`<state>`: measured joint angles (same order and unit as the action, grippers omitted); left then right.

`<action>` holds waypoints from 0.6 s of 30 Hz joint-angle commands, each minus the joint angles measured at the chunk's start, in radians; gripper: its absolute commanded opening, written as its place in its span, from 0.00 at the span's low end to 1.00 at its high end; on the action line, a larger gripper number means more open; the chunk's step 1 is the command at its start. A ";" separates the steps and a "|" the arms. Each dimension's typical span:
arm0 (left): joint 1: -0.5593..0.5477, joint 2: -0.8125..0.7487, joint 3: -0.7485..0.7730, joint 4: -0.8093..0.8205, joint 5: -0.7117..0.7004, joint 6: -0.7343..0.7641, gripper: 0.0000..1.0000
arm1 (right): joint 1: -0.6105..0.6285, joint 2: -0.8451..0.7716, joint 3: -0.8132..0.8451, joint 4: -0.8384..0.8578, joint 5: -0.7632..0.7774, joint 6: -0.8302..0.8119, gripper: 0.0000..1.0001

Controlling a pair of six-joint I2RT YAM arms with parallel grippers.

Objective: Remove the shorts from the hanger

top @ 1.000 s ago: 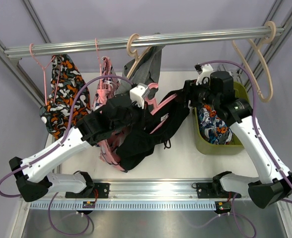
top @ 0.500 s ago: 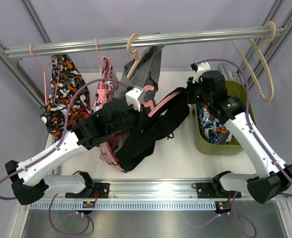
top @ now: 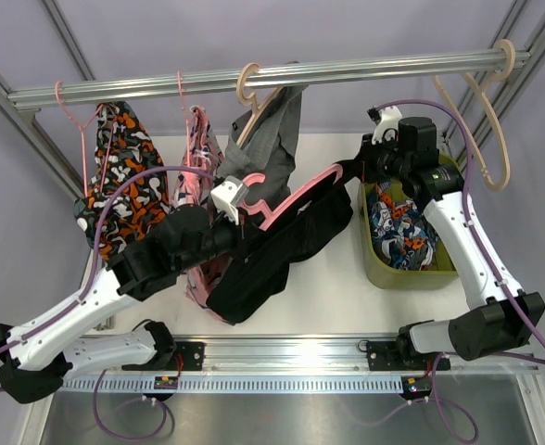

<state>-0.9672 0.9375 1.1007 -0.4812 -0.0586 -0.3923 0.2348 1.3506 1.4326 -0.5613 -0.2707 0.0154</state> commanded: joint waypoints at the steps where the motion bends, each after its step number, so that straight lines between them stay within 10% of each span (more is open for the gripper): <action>1: -0.007 -0.085 0.004 -0.030 0.036 0.003 0.00 | -0.091 0.024 0.022 0.061 0.015 -0.124 0.00; 18: -0.007 -0.101 0.018 0.210 0.020 -0.013 0.00 | -0.097 0.016 -0.109 0.055 -0.231 -0.052 0.00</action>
<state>-0.9680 0.9001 1.0908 -0.4446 -0.0383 -0.3931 0.1772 1.3750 1.3491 -0.5625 -0.5671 -0.0227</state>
